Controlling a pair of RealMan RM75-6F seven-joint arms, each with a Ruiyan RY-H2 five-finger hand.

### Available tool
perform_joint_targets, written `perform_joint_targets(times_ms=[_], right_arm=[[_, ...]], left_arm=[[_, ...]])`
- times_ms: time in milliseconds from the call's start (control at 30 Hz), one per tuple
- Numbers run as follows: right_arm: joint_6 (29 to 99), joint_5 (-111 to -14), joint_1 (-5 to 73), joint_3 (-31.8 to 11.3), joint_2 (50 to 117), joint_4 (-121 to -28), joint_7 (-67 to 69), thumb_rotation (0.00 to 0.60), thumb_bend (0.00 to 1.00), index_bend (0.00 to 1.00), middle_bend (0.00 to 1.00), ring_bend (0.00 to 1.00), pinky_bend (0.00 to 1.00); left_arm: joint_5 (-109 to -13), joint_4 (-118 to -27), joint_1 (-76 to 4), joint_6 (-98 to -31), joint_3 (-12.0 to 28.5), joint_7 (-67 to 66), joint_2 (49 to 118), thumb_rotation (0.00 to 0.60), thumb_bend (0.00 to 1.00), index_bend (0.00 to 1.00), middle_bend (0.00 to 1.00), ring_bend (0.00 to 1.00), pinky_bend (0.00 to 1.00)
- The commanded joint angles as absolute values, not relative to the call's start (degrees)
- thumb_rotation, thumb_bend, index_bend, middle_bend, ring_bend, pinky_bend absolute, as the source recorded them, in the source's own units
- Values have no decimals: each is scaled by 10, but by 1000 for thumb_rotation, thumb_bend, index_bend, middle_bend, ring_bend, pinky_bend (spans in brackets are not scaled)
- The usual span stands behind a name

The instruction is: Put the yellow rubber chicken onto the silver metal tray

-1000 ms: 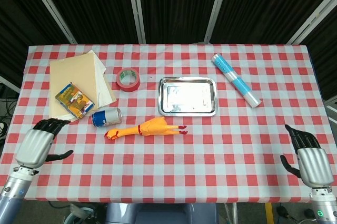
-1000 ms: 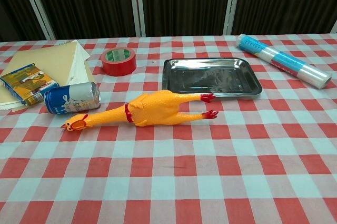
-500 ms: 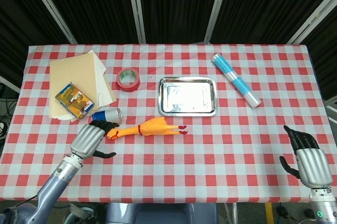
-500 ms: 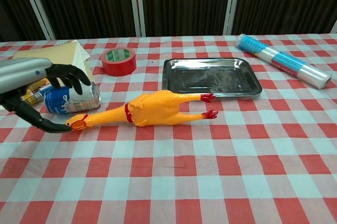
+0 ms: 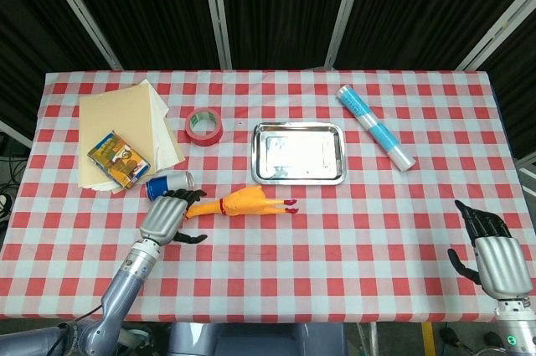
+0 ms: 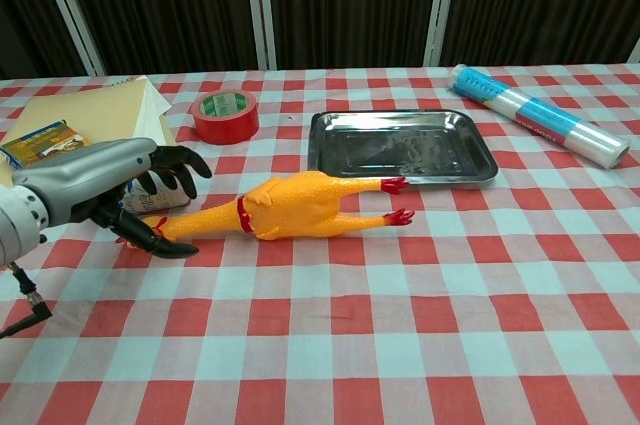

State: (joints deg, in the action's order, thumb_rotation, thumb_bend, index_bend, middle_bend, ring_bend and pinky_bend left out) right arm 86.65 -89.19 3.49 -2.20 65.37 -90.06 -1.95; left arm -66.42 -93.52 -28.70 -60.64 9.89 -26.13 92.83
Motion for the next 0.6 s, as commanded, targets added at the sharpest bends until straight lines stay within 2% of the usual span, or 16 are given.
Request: perform_joint_targets(times_ms=[33, 600], right_arm=[[866, -891, 34, -22, 654, -900, -19, 600, 349, 45, 184, 185, 172], [872, -882, 26, -22, 651, -896, -13, 600, 349, 45, 184, 185, 172]], left_arm=[[-647, -924, -295, -605, 103, -268, 944, 600, 100, 197, 282, 230, 273], [-582, -885, -324, -615, 103, -316, 1014, 600, 102, 192, 285, 232, 285]])
